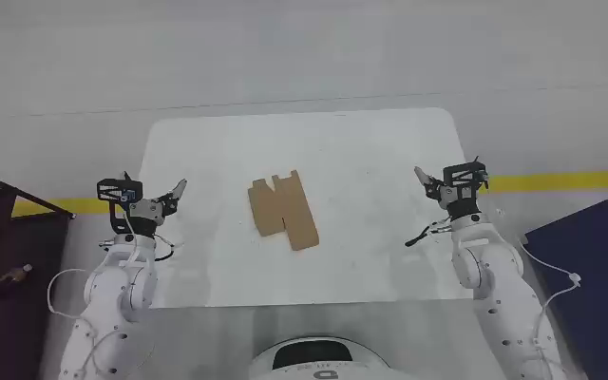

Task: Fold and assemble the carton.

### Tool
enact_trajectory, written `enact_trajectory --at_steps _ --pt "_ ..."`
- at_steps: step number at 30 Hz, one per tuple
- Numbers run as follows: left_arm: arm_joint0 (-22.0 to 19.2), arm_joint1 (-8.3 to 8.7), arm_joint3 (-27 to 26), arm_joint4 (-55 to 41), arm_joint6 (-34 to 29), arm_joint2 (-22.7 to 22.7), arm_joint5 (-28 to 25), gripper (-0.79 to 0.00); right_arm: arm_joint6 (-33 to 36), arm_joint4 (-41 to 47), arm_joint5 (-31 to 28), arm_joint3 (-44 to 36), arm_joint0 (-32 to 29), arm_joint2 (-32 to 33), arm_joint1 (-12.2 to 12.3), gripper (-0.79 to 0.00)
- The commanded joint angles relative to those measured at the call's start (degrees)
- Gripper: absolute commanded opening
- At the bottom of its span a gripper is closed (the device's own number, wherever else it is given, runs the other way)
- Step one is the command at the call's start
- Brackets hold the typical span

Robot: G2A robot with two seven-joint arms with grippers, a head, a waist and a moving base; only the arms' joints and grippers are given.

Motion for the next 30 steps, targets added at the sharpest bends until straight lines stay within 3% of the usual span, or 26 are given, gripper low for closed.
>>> enact_trajectory --at_steps 1,5,9,20,24,30 --pt "0.0 0.0 0.0 0.0 0.0 0.0 0.0 0.0 -3.4 -6.3 -1.9 -1.0 -1.0 -1.7 0.1 0.0" --pt "0.0 0.0 0.0 0.0 0.0 0.0 0.0 0.0 -5.6 -14.9 -7.1 -1.2 -0.9 -6.6 0.2 0.0" --pt "0.0 0.0 0.0 0.0 0.0 0.0 0.0 0.0 -7.0 -22.1 -7.6 -2.3 -0.8 -10.2 0.2 0.0" --pt "0.0 0.0 0.0 0.0 0.0 0.0 0.0 0.0 -6.8 -23.2 -7.9 -2.6 -0.7 -10.5 0.2 0.0" --pt "0.0 0.0 0.0 0.0 0.0 0.0 0.0 0.0 -1.6 -41.9 -12.5 -5.5 2.4 -18.2 0.4 0.0" --pt "0.0 0.0 0.0 0.0 0.0 0.0 0.0 0.0 -3.4 -64.3 -28.6 -7.5 9.0 -27.3 1.3 0.0"
